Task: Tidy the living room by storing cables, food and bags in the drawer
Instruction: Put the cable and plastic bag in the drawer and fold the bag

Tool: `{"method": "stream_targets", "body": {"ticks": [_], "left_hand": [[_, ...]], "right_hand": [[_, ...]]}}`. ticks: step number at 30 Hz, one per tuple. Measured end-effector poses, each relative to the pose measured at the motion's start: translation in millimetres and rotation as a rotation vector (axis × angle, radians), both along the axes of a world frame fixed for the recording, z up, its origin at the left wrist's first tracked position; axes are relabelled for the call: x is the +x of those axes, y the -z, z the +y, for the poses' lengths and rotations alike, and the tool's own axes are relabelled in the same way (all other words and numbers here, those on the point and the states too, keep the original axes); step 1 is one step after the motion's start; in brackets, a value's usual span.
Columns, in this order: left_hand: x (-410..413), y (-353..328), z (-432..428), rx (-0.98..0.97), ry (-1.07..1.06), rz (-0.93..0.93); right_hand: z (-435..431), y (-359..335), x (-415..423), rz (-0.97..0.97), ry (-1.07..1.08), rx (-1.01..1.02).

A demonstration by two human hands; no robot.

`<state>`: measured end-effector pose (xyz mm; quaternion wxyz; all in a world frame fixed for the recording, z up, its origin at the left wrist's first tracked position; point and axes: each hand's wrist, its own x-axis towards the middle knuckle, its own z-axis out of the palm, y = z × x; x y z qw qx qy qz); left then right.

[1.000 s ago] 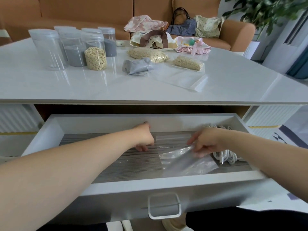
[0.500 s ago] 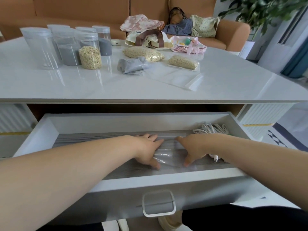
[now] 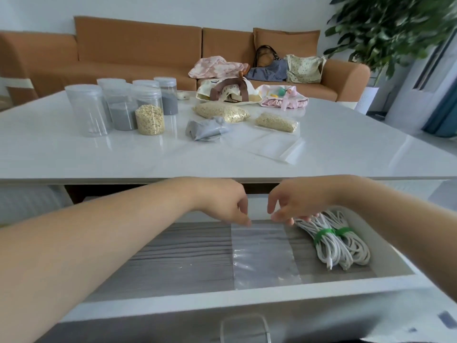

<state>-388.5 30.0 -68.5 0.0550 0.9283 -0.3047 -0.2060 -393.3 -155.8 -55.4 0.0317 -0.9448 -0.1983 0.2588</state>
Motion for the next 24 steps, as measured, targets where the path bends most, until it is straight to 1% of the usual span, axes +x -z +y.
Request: {"method": "stream_targets", "body": {"ticks": [4,6,8,11,13,14,16,17,18,19,21,23,24], "left_hand": [[17,-22,6,-0.280,-0.111,0.228],[25,-25,6,-0.428,-0.194,0.324],[32,-26,3,-0.554,-0.264,0.360],[46,-24,-7,-0.785,-0.372,0.279],[61,-18,-10,-0.939,-0.499,0.145],[70,-14,-11,-0.989,-0.557,0.039],[86,-5,-11,-0.986,-0.635,-0.284],[93,-1,-10,-0.941,-0.653,-0.461],[100,1,-10,-0.880,-0.641,-0.603],[106,2,-10,-0.826,-0.587,-0.703],[122,4,-11,-0.691,-0.407,-0.788],[137,6,-13,-0.482,-0.250,-0.812],[144,7,-14,-0.396,-0.212,-0.811]], "right_hand": [[-9,-30,12,-0.013,0.079,0.171],[-13,-32,24,-0.072,0.165,0.289],[-12,-26,40,-0.141,0.294,0.458],[-4,-15,68,-0.324,0.461,0.640],[1,-10,87,-0.515,0.531,0.682],[3,-9,96,-0.630,0.562,0.665],[3,-10,110,-0.822,0.606,0.565],[3,-11,117,-0.858,0.610,0.520],[3,-12,123,-0.855,0.604,0.482],[3,-13,131,-0.822,0.586,0.450],[5,-11,143,-0.742,0.540,0.374],[5,-6,155,-0.697,0.516,0.291],[5,-3,161,-0.686,0.520,0.260]]}}
